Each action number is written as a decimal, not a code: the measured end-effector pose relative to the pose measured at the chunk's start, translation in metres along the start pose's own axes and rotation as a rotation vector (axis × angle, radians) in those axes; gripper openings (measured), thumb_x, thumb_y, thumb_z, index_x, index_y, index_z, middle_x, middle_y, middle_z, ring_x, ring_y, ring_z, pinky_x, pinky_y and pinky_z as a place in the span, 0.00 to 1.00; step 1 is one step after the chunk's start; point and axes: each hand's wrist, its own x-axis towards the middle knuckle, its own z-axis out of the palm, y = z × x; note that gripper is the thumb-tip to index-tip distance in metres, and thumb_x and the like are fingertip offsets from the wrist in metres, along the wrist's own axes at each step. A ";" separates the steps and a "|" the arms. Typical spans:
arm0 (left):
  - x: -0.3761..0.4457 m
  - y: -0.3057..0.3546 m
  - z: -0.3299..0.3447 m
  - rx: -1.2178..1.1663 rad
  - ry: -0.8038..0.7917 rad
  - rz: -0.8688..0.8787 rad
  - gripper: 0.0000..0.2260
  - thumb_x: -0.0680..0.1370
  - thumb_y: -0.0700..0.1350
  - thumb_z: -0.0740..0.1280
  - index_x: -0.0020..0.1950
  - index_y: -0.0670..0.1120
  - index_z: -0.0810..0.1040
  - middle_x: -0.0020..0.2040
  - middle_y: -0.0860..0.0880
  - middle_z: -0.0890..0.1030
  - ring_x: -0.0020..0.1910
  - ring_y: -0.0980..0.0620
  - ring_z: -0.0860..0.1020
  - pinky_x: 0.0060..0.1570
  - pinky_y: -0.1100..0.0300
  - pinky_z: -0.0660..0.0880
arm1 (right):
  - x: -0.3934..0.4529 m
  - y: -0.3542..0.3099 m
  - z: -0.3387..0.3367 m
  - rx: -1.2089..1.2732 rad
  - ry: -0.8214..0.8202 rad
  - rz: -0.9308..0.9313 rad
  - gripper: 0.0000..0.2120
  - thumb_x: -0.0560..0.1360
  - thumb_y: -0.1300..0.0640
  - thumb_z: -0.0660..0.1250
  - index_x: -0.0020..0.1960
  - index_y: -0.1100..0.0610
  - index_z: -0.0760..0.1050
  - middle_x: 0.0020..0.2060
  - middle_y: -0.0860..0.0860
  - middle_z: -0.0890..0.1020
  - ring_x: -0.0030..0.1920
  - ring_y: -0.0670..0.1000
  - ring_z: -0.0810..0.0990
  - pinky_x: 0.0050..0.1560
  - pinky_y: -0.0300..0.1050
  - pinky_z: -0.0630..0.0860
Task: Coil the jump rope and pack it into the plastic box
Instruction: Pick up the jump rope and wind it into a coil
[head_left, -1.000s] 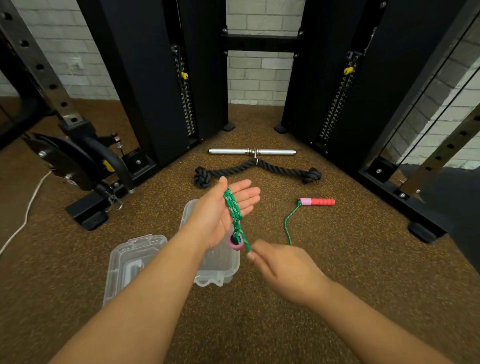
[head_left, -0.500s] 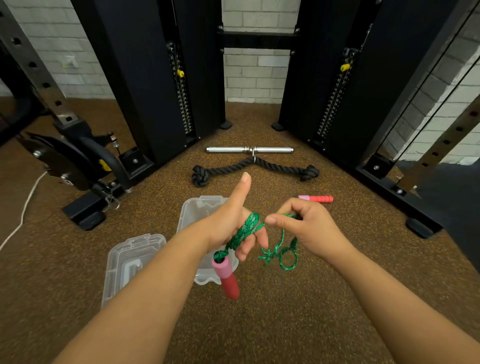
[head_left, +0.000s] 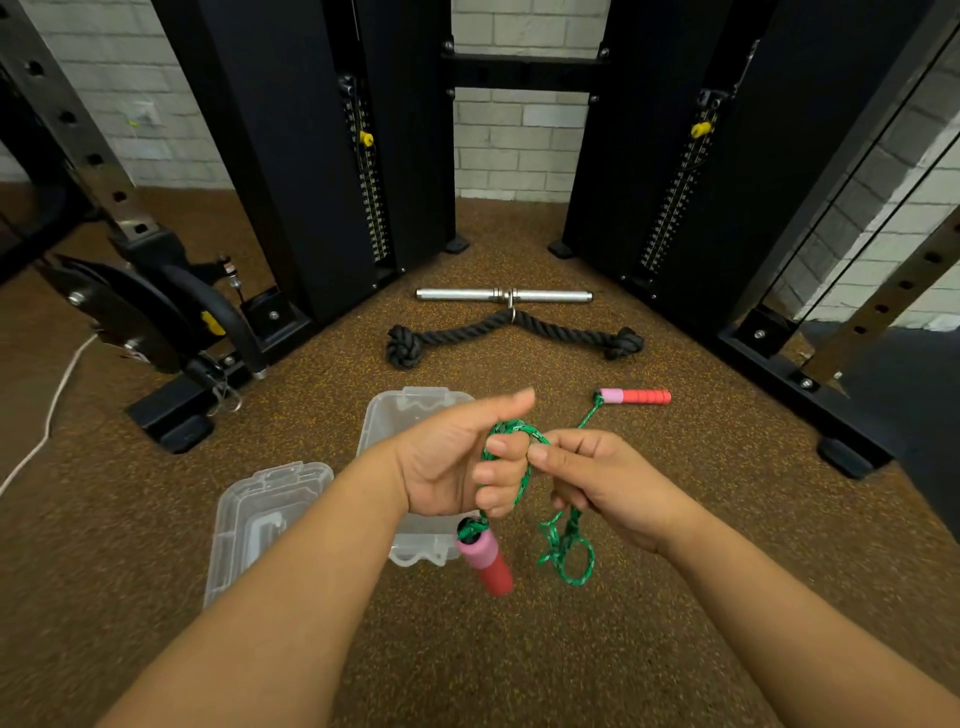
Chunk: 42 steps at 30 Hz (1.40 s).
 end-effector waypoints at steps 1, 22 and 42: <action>0.001 -0.002 0.000 0.015 0.003 0.018 0.21 0.76 0.58 0.60 0.26 0.50 0.68 0.20 0.52 0.70 0.21 0.53 0.71 0.29 0.61 0.70 | 0.000 -0.001 -0.001 -0.015 0.017 -0.006 0.09 0.73 0.56 0.67 0.45 0.63 0.78 0.28 0.48 0.73 0.23 0.41 0.65 0.33 0.38 0.71; -0.008 -0.003 -0.006 0.089 0.005 0.090 0.12 0.77 0.45 0.63 0.37 0.44 0.82 0.28 0.48 0.79 0.33 0.50 0.82 0.39 0.60 0.78 | -0.004 0.000 0.006 -0.263 0.052 -0.036 0.06 0.79 0.57 0.62 0.50 0.58 0.77 0.36 0.53 0.77 0.30 0.48 0.70 0.31 0.42 0.69; -0.005 0.002 0.013 -0.265 0.312 0.268 0.13 0.81 0.48 0.56 0.41 0.43 0.71 0.22 0.54 0.62 0.24 0.57 0.61 0.28 0.67 0.63 | -0.002 -0.005 0.010 -0.194 0.118 -0.109 0.07 0.80 0.61 0.60 0.45 0.56 0.74 0.26 0.39 0.76 0.25 0.41 0.70 0.28 0.34 0.67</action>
